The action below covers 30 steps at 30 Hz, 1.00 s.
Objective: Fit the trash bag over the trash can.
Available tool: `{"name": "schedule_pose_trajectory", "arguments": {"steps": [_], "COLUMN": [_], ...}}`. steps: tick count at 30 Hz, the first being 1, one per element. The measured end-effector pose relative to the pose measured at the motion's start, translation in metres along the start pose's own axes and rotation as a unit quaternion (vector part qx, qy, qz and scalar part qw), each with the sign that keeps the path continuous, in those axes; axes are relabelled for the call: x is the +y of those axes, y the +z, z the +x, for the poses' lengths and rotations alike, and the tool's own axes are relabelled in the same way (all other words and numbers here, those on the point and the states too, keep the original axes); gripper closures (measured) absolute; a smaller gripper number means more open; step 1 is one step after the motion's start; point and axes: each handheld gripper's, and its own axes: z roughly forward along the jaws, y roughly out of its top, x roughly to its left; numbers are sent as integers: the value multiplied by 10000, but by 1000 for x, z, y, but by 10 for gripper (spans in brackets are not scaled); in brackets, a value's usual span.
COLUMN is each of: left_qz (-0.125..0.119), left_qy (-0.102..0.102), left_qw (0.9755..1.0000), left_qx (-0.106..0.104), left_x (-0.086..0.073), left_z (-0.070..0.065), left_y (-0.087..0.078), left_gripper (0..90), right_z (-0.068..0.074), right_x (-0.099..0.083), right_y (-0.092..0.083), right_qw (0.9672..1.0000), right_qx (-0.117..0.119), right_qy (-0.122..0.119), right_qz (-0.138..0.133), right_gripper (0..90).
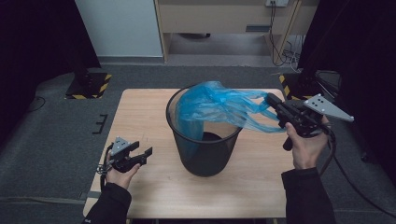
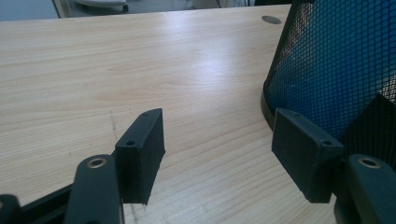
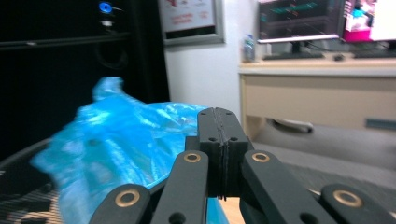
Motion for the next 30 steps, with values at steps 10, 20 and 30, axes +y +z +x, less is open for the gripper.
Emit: {"name": "schedule_pose_trajectory", "arguments": {"steps": [10, 20, 30], "left_qz": [-372, -457, -553], "left_qy": [36, 35, 7], "left_qw": [9993, 9989, 9984], "left_qx": [-3, -31, -75], "left_x": [7, 8, 10], "left_z": [-3, -4, -6], "left_y": [-8, -10, -10], "left_gripper": [350, 352, 363], "right_z": [49, 44, 5], "right_x": [9, 11, 34], "right_y": [22, 29, 8], "right_qw": [9969, 9978, 9964], "right_qx": [640, 241, -481], "right_qy": [-446, -616, -670], "right_qz": [-48, 56, -176], "right_gripper": [900, 899, 900]}}
